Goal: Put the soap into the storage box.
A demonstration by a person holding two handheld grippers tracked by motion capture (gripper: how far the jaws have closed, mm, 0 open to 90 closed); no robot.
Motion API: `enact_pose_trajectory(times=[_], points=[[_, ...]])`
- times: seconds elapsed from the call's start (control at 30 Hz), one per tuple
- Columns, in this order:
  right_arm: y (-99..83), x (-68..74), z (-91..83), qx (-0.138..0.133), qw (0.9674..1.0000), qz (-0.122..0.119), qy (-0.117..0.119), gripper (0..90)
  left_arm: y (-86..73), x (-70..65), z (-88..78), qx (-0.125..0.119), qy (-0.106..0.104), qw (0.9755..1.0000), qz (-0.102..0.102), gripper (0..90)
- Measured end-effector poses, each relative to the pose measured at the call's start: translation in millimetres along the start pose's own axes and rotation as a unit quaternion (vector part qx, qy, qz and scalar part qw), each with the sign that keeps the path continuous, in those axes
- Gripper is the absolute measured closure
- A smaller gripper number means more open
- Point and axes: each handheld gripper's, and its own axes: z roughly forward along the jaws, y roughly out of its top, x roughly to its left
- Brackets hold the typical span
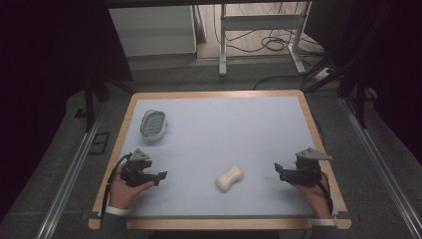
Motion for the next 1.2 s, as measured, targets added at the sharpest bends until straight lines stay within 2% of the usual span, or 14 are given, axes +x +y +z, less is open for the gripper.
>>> enact_pose_trajectory(times=[0.13, 0.33, 0.63, 0.77, 0.97, 1.1, 1.2], points=[[-0.1, -7.1, -2.4, -0.007, 1.0000, -0.002, -0.002, 9.1, 0.9, 0.9, -0.3, -0.001, 0.004, 1.0000, -0.005, 23.0], [-3.8, -18.8, -8.7, -0.013, 0.9998, 0.014, -0.004, 9.5, -4.3, -0.7, -3.9, -0.003, 0.013, 0.9999, -0.007, 23.5], [-4.9, -19.4, -7.8, -0.011, 0.9999, 0.009, -0.004, 9.6, -0.6, -9.4, -7.0, 0.003, 0.017, 0.9998, 0.009, 23.6], [-4.1, -17.9, -8.6, -0.013, 0.9999, 0.007, -0.004, 9.6, 2.2, -10.6, -13.1, -0.005, 0.018, 0.9998, 0.010, 23.7], [-3.3, -15.4, -13.5, -0.018, 0.9998, 0.007, -0.005, 9.7, 9.4, -16.4, -24.8, -0.008, 0.017, 0.9995, 0.024, 23.5], [-4.7, -17.4, -14.4, -0.017, 0.9997, 0.011, -0.010, 9.8, 18.1, -18.6, -30.7, -0.012, 0.010, 0.9996, 0.025, 23.4], [-7.3, -18.5, -15.3, -0.014, 0.9998, 0.012, -0.013, 9.7, 28.9, -24.0, -32.5, -0.005, 0.001, 0.9994, 0.033, 23.9]])
